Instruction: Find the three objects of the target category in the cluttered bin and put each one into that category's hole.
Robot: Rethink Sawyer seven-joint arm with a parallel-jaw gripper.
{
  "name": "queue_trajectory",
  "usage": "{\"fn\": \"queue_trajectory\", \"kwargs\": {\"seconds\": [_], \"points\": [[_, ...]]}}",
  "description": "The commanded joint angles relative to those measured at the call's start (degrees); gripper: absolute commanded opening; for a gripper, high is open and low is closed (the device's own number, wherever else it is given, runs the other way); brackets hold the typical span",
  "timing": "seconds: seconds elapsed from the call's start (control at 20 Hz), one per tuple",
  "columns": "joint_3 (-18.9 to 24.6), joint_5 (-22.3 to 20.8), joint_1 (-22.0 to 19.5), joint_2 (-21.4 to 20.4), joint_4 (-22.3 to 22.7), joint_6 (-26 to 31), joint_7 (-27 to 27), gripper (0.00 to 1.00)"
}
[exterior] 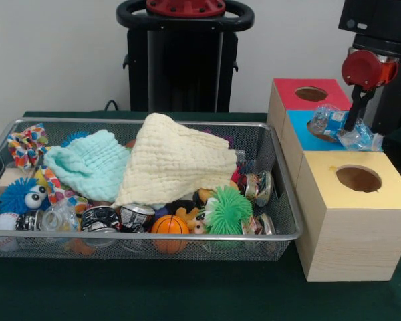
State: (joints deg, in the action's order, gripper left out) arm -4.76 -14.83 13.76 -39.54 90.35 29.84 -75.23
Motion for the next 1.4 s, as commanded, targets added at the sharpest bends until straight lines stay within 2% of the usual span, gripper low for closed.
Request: {"fn": "queue_trajectory", "kwargs": {"seconds": [0.05,0.35,0.55,0.8,0.9,1.15,1.4], "points": [[1.2,-2.7,-3.3,2.5,11.5,0.3,-6.2,0.00],[1.5,-3.4,-4.0,2.6,12.9,-2.0,-6.4,0.00],[1.7,-3.1,-3.6,4.2,12.8,-4.8,-8.2,0.00],[2.9,-2.8,-4.6,5.3,13.7,-10.3,-9.0,0.00],[2.4,-3.1,-4.2,7.1,13.1,-12.1,-9.8,0.00],[1.5,-2.5,-3.1,9.3,11.8,-11.6,-10.6,0.00],[2.7,-2.3,-5.1,9.4,14.5,-12.3,-9.8,0.00]]}}
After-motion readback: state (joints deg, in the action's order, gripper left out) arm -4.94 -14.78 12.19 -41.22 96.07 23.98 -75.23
